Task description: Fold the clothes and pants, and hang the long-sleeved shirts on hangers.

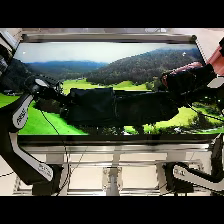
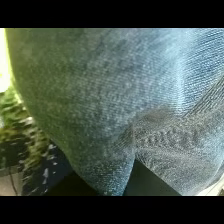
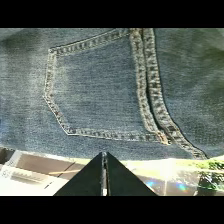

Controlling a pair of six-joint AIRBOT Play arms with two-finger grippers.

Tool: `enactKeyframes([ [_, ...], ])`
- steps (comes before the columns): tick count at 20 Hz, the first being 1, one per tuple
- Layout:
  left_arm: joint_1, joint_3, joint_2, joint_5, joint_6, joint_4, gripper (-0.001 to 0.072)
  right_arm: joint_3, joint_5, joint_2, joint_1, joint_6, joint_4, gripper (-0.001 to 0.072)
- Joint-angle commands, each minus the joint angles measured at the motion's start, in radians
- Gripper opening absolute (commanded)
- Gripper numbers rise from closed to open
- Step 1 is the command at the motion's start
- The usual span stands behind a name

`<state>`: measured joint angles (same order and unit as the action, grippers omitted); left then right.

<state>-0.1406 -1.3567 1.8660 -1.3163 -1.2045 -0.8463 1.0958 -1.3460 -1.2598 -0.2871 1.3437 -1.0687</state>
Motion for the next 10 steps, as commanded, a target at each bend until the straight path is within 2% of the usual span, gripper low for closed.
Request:
enactKeyframes([
  [1,-0.017,-0.001,-0.022,-0.096,0.006,0.017,0.0038,0.000,0.001,0.001,0.001,0.000,0.000,0.0025],
  [3,-0.085,-0.001,-0.087,-0.149,0.003,0.017,0.0037,0.000,0.001,0.001,0.001,0.000,0.000,0.0024],
  [5,-0.175,-0.002,-0.183,-0.183,-0.042,-0.025,0.0037,0.000,0.000,0.001,0.001,0.000,0.000,0.0024],
  [10,-0.371,-0.002,-0.449,-0.278,-0.053,-0.298,0.0036,0.000,-0.001,0.001,0.004,0.000,0.045,0.0025],
])
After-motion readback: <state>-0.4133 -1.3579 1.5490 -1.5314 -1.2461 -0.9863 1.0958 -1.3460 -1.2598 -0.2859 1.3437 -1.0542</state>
